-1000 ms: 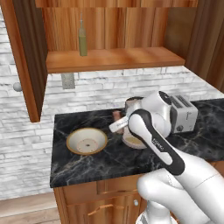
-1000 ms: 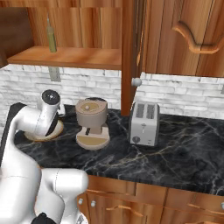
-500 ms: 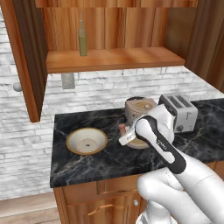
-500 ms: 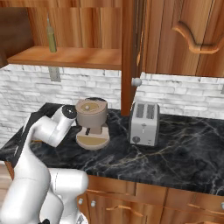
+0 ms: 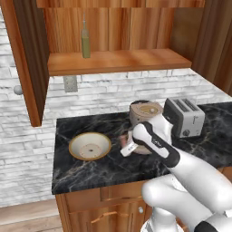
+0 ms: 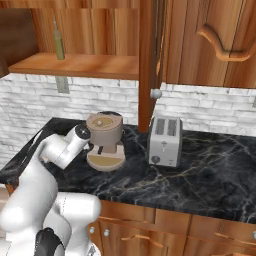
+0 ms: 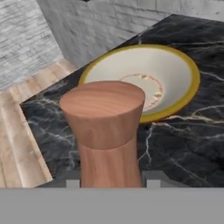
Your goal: Retrieve the bottle and the shaker from the cabinet and place them next to the mixing bowl on the counter. Then add garlic from the fridge to the mixing bowl.
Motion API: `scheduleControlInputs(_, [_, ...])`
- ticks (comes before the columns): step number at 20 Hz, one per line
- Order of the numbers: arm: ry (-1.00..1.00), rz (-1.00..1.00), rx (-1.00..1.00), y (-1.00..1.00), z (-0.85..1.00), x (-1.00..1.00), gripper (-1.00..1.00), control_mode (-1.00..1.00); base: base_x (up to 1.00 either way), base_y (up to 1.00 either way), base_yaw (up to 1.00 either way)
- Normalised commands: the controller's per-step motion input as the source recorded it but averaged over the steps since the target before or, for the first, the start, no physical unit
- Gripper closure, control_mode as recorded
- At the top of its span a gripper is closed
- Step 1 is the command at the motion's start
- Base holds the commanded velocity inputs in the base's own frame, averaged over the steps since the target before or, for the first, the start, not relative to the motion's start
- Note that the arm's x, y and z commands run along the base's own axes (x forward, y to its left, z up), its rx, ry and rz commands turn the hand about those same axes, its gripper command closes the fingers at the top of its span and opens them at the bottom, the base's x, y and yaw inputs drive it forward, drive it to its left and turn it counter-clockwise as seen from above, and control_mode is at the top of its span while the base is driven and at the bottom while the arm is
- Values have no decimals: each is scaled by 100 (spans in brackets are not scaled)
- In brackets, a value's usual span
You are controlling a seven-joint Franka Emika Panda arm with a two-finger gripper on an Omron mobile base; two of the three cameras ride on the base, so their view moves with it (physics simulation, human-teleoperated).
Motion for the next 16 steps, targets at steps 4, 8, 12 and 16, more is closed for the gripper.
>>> scheduleControlInputs(4, [0,0,0,1,-49,48,100,-100,0,0,0])
scheduleControlInputs(8, [-3,0,0,3,-70,54,100,-100,0,0,0])
scheduleControlInputs(12, [-10,3,0,16,-55,33,100,-100,0,0,0])
scheduleControlInputs(16, [-20,7,2,4,-19,0,100,-100,0,0,0])
